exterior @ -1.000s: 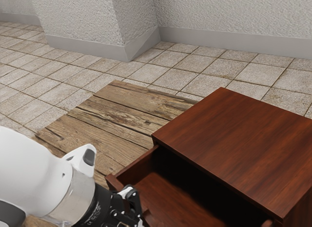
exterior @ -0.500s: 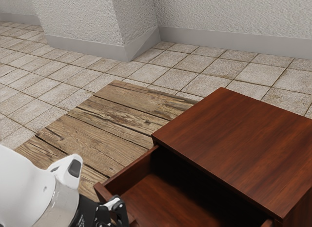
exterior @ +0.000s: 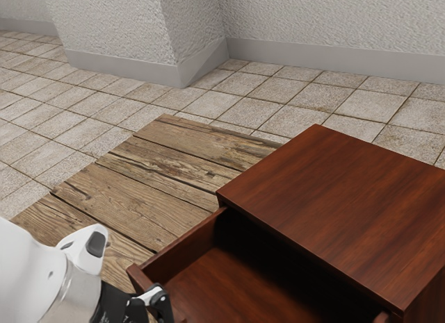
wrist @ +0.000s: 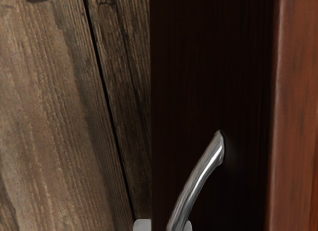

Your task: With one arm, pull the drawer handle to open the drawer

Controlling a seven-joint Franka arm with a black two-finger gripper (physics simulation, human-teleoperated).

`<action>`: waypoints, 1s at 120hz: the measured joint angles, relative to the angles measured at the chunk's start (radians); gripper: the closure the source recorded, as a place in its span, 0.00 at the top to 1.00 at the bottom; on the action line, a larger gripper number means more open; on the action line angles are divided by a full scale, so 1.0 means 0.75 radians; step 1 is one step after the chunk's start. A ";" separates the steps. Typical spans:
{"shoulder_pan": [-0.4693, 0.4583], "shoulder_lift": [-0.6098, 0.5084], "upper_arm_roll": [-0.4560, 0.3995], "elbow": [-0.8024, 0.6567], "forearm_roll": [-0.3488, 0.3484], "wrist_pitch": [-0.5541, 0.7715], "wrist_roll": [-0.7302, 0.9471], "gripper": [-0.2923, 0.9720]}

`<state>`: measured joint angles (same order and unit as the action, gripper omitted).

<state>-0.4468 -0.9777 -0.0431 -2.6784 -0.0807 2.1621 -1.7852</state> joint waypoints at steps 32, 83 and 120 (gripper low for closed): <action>-0.007 -0.001 0.001 0.000 0.000 -0.009 0.000 0.15; -0.026 -0.080 0.014 0.021 0.008 -0.051 -0.005 0.34; 0.024 0.329 0.062 0.564 0.019 -0.307 -0.010 0.65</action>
<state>-0.4289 -0.7308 0.0037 -2.2554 -0.0662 1.9320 -1.7925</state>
